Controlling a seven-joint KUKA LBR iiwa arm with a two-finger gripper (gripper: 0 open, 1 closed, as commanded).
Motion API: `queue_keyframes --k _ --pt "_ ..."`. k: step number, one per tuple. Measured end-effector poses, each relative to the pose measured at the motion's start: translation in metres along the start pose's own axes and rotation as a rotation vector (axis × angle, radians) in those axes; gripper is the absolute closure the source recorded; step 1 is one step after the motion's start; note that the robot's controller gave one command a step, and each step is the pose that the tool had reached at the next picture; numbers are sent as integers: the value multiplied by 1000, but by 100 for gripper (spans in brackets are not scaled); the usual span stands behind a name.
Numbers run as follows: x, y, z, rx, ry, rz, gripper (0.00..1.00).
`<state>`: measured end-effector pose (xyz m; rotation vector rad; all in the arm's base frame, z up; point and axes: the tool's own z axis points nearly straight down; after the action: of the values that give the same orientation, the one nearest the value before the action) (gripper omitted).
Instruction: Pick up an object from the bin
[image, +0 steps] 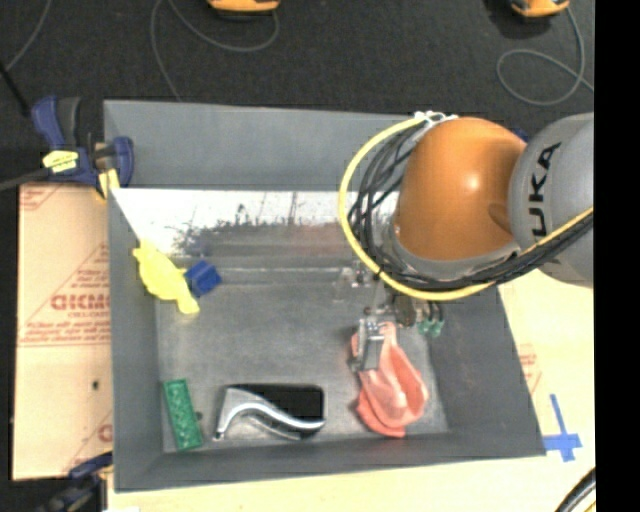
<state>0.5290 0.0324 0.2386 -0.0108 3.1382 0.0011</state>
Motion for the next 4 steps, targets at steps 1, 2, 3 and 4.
queue_keyframes --k 1,2,3,4 --pt "24 -30 30 0 -1 -50 0" --pt "32 -37 80 0 -3 43 0" --pt "34 -53 101 1 1 -24 0" --pt "32 -62 113 1 -1 -268 0"
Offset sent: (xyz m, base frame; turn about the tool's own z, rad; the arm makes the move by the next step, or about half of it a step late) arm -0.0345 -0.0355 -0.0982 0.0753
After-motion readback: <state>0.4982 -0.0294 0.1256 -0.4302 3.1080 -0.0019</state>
